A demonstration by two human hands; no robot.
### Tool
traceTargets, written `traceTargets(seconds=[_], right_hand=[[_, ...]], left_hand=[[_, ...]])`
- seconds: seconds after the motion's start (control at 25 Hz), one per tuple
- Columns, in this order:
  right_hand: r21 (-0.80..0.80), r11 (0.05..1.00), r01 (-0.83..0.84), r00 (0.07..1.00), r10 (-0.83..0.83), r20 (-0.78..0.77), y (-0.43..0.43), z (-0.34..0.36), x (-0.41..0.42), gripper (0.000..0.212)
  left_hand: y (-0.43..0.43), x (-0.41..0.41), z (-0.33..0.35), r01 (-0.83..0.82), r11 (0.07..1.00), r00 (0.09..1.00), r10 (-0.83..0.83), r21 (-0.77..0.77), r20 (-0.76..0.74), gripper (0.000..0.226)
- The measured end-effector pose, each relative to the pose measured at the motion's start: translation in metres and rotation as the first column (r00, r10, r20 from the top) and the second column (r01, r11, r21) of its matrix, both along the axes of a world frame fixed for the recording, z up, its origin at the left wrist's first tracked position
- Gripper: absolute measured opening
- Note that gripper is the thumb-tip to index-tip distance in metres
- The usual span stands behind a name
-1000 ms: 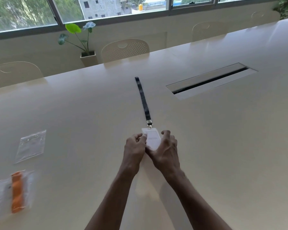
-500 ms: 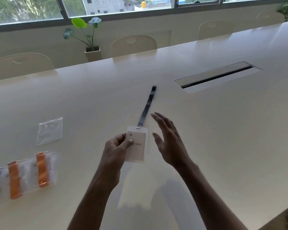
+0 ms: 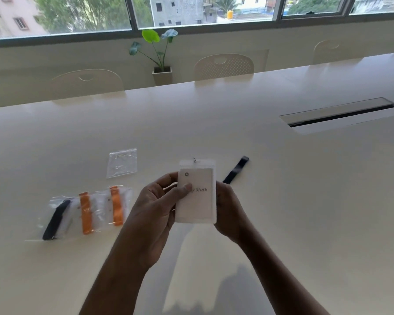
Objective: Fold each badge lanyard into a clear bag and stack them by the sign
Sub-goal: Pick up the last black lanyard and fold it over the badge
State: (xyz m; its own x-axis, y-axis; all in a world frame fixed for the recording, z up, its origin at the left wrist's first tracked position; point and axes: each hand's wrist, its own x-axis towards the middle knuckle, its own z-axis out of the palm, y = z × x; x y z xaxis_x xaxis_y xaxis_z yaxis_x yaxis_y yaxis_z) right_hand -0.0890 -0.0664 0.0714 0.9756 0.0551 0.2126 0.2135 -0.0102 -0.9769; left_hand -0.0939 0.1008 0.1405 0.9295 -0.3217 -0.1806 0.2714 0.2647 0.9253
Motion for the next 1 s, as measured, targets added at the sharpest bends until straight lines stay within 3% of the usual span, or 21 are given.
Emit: traceTargets(seconds=[0.12,0.28,0.6,0.68,0.8,1.0], right_hand=[[0.079,0.993,0.084,0.996,-0.083,-0.021,0.032,0.006,-0.01,0.02],[0.2,0.976,0.082,0.986,-0.051,-0.157,0.063,0.014,-0.029,0.035],[0.194,0.977,0.084,0.934,-0.01,-0.357,0.079,0.021,-0.056,0.033],[0.19,0.979,0.073,0.926,0.004,-0.377,0.079,0.027,-0.061,0.034],[0.193,0.98,0.043,0.912,0.04,-0.408,0.071,0.043,-0.064,0.036],[0.229,0.973,-0.029,0.945,0.101,-0.31,0.058,0.075,-0.068,0.032]], left_hand=[[0.016,0.003,0.003,-0.104,0.994,0.99,0.099,0.044,0.099,0.045],[0.029,0.007,0.0,-0.21,0.974,0.963,0.192,0.082,0.191,0.039],[0.031,0.01,-0.004,-0.454,0.879,0.837,0.365,0.144,0.407,0.026],[0.032,0.011,-0.005,-0.502,0.837,0.789,0.341,0.217,0.511,0.026],[0.039,0.009,-0.012,-0.597,0.716,0.642,0.158,0.361,0.75,0.018],[0.041,0.007,-0.028,-0.623,0.737,0.436,0.048,0.263,0.899,0.014]])
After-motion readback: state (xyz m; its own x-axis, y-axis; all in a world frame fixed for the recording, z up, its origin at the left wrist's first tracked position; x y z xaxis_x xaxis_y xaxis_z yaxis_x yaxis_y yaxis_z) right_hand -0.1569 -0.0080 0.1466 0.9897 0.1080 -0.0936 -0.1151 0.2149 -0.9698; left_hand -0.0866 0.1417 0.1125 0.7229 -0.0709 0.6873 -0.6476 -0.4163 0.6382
